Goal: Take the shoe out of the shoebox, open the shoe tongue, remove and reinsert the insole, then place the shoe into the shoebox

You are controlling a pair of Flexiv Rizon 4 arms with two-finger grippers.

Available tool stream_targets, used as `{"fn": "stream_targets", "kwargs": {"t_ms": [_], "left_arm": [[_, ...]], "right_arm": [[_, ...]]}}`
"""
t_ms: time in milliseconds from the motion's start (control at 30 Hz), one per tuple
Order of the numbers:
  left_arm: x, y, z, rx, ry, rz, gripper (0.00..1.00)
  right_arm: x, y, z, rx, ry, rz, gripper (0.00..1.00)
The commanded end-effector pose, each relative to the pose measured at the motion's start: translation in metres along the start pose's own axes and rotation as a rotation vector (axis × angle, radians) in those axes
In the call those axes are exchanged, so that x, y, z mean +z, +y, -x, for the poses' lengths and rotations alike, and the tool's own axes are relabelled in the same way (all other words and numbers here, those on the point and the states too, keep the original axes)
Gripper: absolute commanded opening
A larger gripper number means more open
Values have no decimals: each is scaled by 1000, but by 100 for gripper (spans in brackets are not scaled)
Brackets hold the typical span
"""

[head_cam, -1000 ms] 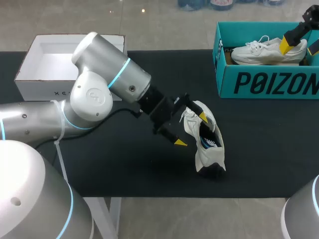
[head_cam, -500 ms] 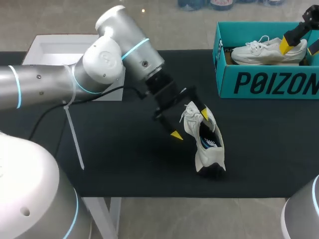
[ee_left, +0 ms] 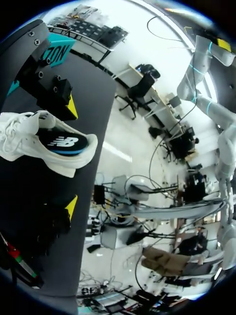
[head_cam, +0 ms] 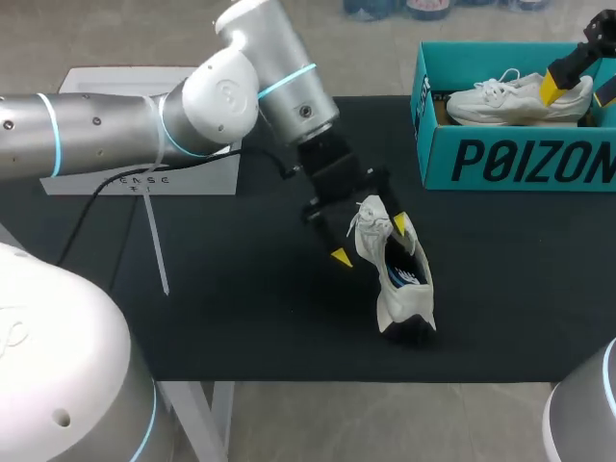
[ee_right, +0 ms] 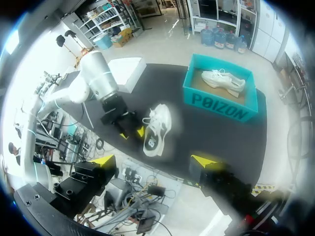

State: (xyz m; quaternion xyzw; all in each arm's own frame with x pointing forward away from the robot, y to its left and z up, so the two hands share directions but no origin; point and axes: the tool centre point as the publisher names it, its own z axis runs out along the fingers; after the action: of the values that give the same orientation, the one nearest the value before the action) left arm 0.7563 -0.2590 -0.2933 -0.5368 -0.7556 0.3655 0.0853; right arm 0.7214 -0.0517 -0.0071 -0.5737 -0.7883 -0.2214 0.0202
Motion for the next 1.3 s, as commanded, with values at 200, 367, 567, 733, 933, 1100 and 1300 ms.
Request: {"fn": "stream_targets", "kwargs": {"t_ms": [200, 367, 567, 733, 933, 1100, 1300], "left_arm": [[15, -14, 16, -45, 190, 304, 100], [23, -10, 20, -16, 219, 327, 0], [36, -1, 19, 64, 229, 335, 0], [47, 9, 21, 110, 242, 347, 0], [61, 24, 22, 114, 258, 316, 0], [72, 28, 21, 110, 265, 294, 0], [82, 36, 18, 93, 273, 279, 0]], "right_arm": [[0, 3, 0, 1, 0, -6, 100], [0, 3, 0, 1, 0, -6, 100], [0, 3, 0, 1, 0, -6, 100], [0, 3, 0, 1, 0, -6, 100], [0, 3, 0, 1, 0, -6, 100], [0, 3, 0, 1, 0, -6, 100], [0, 3, 0, 1, 0, -6, 100]]}}
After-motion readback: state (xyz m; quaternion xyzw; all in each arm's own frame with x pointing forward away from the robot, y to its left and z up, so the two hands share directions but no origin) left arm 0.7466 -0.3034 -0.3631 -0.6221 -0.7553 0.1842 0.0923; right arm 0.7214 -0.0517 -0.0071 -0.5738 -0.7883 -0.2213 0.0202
